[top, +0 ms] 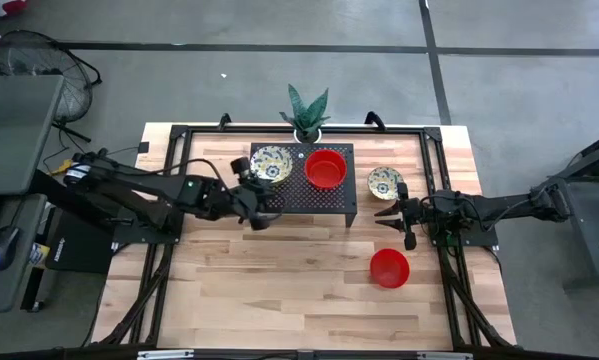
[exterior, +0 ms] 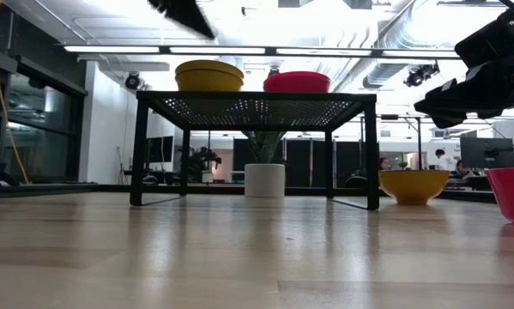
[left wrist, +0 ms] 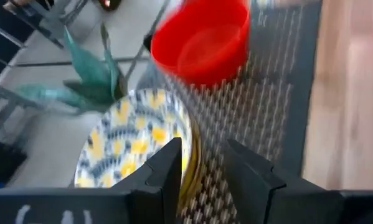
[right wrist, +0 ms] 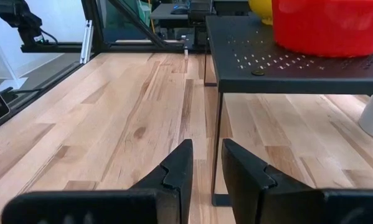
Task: Pick & Place Mini bowls
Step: Stack the bottom yellow bowl on the yellow bowl on the shelf
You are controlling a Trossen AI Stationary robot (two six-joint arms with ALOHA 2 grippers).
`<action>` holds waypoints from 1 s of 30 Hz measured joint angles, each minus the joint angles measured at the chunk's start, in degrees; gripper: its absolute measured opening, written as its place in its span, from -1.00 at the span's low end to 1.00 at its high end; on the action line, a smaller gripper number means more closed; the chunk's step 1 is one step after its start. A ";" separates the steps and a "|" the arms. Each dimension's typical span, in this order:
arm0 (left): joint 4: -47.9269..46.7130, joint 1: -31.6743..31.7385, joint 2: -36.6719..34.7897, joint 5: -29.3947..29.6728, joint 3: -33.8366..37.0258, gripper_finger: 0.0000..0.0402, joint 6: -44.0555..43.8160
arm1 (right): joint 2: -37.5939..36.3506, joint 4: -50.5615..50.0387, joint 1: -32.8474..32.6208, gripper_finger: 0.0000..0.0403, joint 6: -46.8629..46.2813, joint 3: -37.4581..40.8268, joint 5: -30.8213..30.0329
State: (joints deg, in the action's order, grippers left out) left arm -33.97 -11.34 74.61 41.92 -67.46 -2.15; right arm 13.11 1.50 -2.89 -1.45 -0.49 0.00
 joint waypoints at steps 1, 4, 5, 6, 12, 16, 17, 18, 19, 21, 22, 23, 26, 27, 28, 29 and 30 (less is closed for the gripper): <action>1.62 -0.33 -0.03 0.57 0.99 -0.43 0.40 | -0.05 0.00 0.01 -0.64 0.00 0.01 -0.03; 7.36 -0.73 -0.21 3.93 3.40 -0.43 0.35 | 0.19 0.00 0.01 -0.64 0.00 0.02 -0.01; 8.42 -0.80 -0.20 5.23 4.02 -0.43 -0.07 | 0.17 0.00 0.01 -0.64 0.02 0.00 -0.01; 9.83 -0.94 -0.05 6.16 4.53 -0.43 -0.99 | 0.26 0.00 -0.01 -0.64 0.00 0.01 -0.01; 11.92 -1.17 -0.07 16.31 6.36 -0.45 -7.39 | 0.39 -0.01 0.00 -0.64 0.00 0.00 -0.01; 11.80 -1.17 -0.07 17.63 6.36 -0.66 -8.52 | 0.43 -0.02 -0.01 -0.64 0.00 0.02 -0.01; 11.59 -1.17 -0.07 17.63 6.36 -0.75 -8.64 | 0.41 -0.02 0.01 -0.64 0.00 0.02 -0.01; 11.49 -1.17 -0.07 17.63 6.36 -0.85 -8.64 | 0.41 0.00 -0.01 -0.64 0.00 0.02 -0.01; 11.49 -1.17 -0.07 17.65 6.36 -0.92 -8.66 | 0.41 0.00 0.01 -0.64 0.00 0.00 -0.01; 11.51 -1.17 -0.07 18.51 6.36 -0.96 -9.15 | 0.39 0.00 -0.01 -0.64 0.00 0.01 -0.01; 11.79 -1.17 -0.07 18.78 6.53 -0.94 -9.58 | 0.40 0.00 0.01 -0.64 0.00 0.02 -0.01; 12.37 -1.17 -0.07 19.13 7.05 -0.93 -10.44 | 0.43 0.00 -0.01 -0.64 0.00 0.02 -0.01; 15.68 -1.17 -0.09 19.89 10.06 -0.98 -14.02 | 0.39 0.00 0.01 -0.64 0.00 0.00 -0.01; 17.44 -1.17 -0.12 20.29 11.41 -0.99 -15.55 | 0.39 0.00 -0.01 -0.64 0.00 0.02 -0.01; 19.08 -1.17 -0.22 20.60 12.72 -0.98 -17.32 | 0.39 0.00 0.00 -0.64 0.00 0.01 -0.01; 20.95 -1.17 -0.27 20.99 14.05 -0.98 -18.90 | 0.39 0.00 -0.01 -0.64 0.00 0.00 -0.01; 22.59 -1.17 -0.27 21.30 15.18 -0.98 -20.35 | 0.41 0.00 0.01 -0.64 0.00 0.02 -0.01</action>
State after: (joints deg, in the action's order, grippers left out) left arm -11.38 -12.51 74.35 63.22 -52.28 -22.50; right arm 13.52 1.50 -2.87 -1.45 -0.47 -0.01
